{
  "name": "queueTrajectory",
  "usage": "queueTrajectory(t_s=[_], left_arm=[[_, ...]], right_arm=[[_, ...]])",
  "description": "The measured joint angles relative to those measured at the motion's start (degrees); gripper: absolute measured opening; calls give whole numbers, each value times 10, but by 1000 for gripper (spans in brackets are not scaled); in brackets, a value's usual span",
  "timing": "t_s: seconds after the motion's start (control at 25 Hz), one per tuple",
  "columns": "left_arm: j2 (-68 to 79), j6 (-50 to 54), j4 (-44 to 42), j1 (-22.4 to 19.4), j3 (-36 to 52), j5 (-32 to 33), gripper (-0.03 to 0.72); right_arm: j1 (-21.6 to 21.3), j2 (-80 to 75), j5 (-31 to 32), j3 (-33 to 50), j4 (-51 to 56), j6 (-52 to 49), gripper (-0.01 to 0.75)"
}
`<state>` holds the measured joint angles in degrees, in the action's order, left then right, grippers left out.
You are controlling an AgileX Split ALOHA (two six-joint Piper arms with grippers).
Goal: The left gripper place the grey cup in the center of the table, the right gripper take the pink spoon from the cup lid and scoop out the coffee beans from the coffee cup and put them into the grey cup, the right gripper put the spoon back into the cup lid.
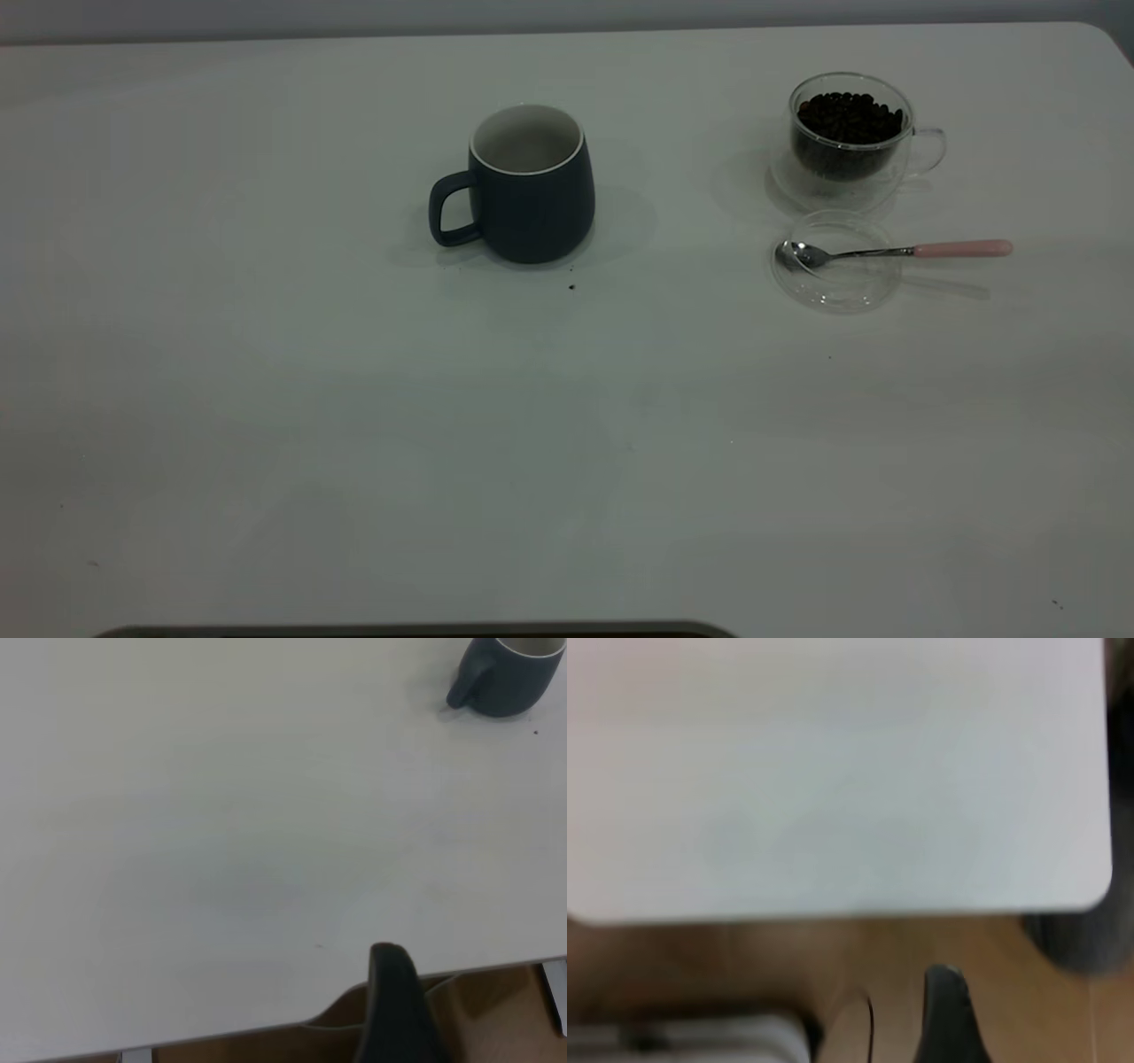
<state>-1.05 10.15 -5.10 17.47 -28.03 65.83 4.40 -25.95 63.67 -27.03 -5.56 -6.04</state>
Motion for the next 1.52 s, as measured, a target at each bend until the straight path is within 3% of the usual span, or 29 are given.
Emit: queueTrajectory(t_s=[0.6,1.52], left_arm=[[0,0,0,0,0,0,516],[0,-1,0,0,0,0,516]], right_arm=[[0,239,7,0,-1,0,542],[0,241,9,0,-3,0,542]])
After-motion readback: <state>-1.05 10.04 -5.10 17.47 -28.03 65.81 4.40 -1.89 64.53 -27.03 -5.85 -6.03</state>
